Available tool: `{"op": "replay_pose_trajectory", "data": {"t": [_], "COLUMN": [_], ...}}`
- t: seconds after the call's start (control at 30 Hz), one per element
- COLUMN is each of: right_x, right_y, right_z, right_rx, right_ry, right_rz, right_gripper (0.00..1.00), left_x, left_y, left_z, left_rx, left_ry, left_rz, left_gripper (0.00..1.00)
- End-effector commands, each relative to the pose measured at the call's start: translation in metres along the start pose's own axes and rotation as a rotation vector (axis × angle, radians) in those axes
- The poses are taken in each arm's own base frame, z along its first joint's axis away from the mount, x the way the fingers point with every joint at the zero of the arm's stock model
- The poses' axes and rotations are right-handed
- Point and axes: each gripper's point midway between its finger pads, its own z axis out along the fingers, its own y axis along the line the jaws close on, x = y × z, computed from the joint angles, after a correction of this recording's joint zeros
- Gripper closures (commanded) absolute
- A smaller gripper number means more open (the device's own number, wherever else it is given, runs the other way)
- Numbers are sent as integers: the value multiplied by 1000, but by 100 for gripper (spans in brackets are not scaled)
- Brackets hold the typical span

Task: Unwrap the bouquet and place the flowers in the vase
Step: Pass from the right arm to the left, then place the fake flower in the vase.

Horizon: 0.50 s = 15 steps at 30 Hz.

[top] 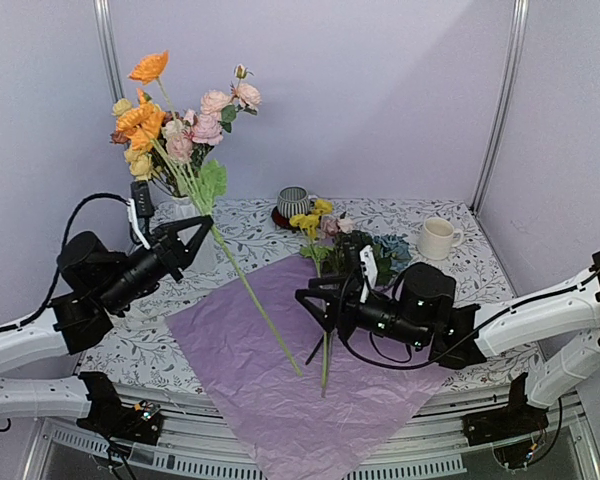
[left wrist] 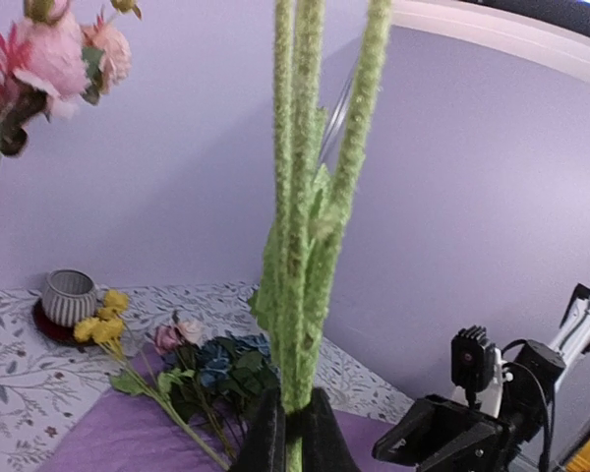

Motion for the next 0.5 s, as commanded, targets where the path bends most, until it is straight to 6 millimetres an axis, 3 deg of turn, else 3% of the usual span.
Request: {"op": "replay_pose_trajectory", "data": {"t": [0.0,0.2,0.33,0.47], "right_x": [-18,-48,-64,-71], "right_y": [-39,-62,-69,-74], "right_z": [-16,-37,-41,-37], "right_rx": [247,358,397,432], "right_ry": [-40,-117,-131,-112], "right_rz": [-87,-146,-244,-314], "right_gripper": [56,56,56,56], "left_x": [-56,-136,-173,-205], "left_y": [14,15,12,31], "left_z": [-23,-50,-51,-53], "left_rx": [-195,-376,-456,-625], "left_ry": [-116,-319,-371,-401], "left_rz": [213,416,505,522], "left_gripper": [100,100,100,100]}}
